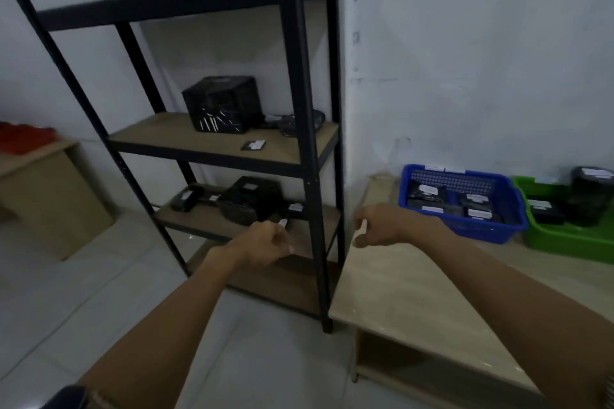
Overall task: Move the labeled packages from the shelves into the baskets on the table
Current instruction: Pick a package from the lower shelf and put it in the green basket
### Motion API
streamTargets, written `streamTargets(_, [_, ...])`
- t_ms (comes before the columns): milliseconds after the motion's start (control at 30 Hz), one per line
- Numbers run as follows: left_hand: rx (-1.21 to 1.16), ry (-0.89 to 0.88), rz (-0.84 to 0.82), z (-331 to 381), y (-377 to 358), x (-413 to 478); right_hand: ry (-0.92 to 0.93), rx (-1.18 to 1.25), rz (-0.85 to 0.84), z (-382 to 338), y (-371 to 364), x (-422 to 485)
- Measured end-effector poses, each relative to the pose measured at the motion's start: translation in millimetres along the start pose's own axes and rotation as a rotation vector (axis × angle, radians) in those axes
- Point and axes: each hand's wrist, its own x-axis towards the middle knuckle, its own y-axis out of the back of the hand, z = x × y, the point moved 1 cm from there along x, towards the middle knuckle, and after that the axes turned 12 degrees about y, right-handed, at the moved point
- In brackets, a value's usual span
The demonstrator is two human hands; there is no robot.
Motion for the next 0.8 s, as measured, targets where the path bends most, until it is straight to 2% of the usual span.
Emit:
streamTargets(333, [-0.018, -0.043, -0.023, -103, 87, 60, -0.009, -0.036, 0.024, -86, 3, 125])
streamTargets(700, [-0.026, -0.094, -0.008, -97, 135, 190, 0.044, 0.038, 0.084, -72, 27, 259])
streamTargets(800, [-0.066, -0.105, 0.074, -96, 152, 231, 0.046, 0.034, 0.192, -65, 40, 296])
